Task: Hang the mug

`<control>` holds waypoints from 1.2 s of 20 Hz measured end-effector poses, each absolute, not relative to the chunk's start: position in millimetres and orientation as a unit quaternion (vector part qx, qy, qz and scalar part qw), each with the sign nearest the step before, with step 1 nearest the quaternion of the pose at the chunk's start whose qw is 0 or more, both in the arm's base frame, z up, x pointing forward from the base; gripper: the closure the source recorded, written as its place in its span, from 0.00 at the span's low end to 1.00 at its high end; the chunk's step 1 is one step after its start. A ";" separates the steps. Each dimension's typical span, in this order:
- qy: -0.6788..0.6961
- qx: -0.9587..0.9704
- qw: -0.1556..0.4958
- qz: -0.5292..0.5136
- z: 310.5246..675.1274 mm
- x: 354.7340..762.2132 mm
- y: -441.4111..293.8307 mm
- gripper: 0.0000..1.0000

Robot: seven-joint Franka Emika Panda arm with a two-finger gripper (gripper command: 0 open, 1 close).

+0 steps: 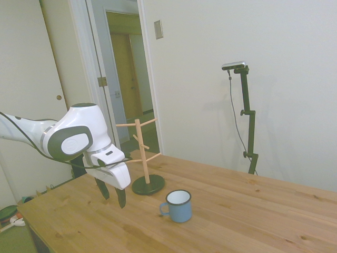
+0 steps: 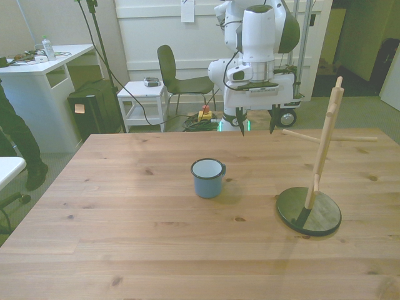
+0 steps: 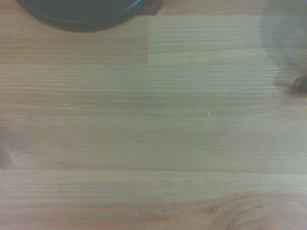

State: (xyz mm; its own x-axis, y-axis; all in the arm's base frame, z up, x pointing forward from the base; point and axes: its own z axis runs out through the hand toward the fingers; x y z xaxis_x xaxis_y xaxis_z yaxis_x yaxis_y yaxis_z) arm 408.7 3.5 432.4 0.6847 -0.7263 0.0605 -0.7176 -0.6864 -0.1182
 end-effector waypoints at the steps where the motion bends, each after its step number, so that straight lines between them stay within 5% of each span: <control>1: 0.394 -0.917 0.042 -0.050 431.6 408.8 3.6 0.00; 16: 0.483 -0.871 0.056 -0.063 466.1 390.6 -123.9 0.00; 24: 0.499 -0.863 0.055 -0.059 468.3 422.3 -183.0 0.00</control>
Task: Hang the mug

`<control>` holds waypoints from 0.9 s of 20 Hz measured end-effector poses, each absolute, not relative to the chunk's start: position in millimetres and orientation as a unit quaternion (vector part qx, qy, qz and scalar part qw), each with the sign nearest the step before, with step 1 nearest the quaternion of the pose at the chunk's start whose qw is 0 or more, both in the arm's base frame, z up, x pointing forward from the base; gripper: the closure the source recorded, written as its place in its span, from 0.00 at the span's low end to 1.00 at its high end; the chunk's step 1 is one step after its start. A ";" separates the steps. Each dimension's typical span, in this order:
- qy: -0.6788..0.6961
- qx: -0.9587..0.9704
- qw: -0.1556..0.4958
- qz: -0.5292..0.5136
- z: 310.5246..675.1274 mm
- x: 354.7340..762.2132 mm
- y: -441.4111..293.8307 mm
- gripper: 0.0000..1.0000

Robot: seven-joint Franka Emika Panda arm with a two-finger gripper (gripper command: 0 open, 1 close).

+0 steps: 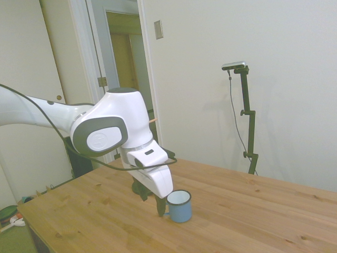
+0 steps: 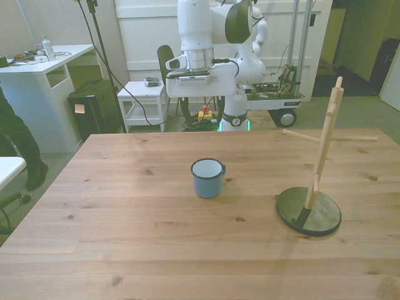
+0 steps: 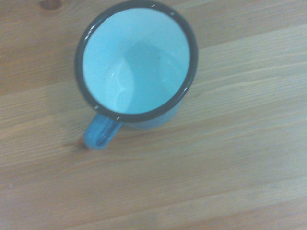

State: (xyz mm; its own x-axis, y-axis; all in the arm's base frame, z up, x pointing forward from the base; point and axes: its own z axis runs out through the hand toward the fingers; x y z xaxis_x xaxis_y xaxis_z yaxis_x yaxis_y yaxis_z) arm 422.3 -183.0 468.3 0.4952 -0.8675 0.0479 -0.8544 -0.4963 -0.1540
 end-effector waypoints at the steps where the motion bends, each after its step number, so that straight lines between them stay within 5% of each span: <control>1: 0.500 -0.862 0.054 -0.058 466.8 426.6 -191.7 0.00; 18: 0.509 -0.857 0.048 -0.064 457.6 482.2 -277.8 0.00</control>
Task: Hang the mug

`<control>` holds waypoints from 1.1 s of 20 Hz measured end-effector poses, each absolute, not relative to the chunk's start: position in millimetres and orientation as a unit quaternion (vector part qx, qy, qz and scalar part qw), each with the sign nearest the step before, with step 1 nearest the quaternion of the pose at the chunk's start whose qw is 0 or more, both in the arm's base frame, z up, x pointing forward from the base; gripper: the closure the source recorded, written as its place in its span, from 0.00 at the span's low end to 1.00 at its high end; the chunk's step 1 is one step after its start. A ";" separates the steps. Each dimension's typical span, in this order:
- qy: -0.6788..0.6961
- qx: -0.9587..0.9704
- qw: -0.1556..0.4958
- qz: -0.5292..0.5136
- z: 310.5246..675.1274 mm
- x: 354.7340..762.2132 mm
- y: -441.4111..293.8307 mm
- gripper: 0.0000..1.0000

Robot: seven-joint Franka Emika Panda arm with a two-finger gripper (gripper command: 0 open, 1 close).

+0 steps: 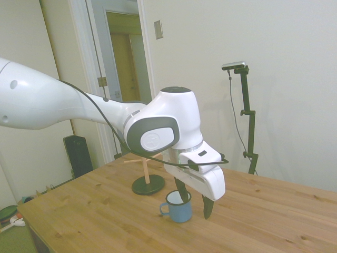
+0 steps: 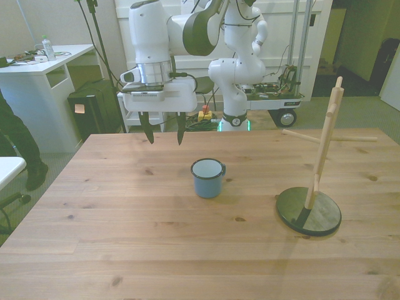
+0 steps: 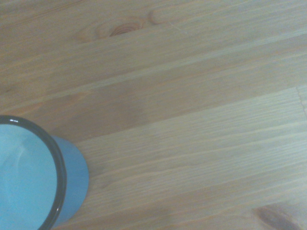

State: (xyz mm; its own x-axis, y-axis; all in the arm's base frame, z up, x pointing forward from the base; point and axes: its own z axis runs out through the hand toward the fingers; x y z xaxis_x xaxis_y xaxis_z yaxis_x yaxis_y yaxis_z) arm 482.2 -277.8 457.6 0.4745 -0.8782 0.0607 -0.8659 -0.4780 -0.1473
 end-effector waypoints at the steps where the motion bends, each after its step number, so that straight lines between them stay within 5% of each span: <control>1: 0.508 -0.858 0.048 -0.065 456.6 484.4 -278.6 0.00; 22: 0.474 -0.876 0.053 -0.072 421.8 526.0 -224.5 0.00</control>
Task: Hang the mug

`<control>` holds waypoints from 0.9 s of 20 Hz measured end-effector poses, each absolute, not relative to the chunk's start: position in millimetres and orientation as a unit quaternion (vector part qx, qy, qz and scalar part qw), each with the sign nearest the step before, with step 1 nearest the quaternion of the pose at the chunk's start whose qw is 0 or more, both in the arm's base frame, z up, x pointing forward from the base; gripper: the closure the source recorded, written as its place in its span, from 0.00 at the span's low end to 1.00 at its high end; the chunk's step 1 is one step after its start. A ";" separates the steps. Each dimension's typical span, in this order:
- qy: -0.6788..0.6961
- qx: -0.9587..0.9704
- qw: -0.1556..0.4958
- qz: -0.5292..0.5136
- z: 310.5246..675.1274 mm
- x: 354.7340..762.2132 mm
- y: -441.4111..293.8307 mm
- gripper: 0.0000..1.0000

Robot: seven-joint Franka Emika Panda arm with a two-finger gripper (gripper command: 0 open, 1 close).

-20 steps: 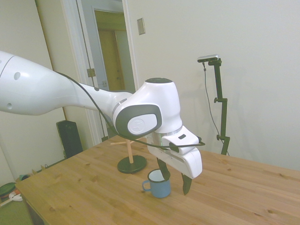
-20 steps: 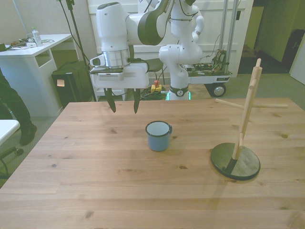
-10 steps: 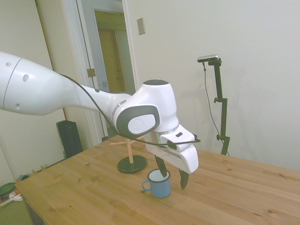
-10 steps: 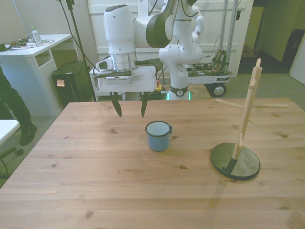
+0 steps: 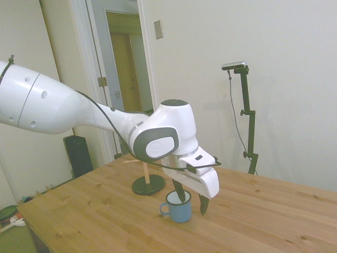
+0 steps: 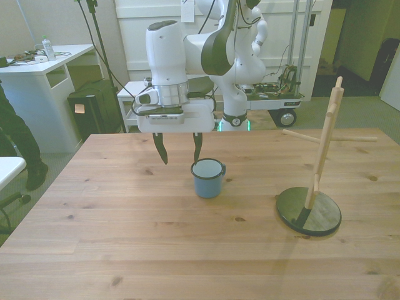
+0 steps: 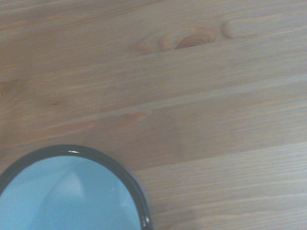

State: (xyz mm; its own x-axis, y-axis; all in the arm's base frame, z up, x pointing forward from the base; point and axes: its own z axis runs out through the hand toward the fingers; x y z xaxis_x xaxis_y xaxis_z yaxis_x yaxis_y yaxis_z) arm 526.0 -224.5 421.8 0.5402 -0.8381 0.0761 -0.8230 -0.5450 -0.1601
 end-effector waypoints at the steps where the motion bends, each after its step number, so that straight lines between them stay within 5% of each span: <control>1: 0.473 -0.877 0.053 -0.073 421.3 528.3 -220.5 0.00; 10: 0.469 -0.879 0.052 -0.065 403.7 544.1 -193.1 0.00; 11: 0.468 -0.880 0.052 -0.063 401.2 546.0 -189.5 1.00; 18: 0.471 -0.879 0.054 -0.059 383.7 548.0 -177.9 1.00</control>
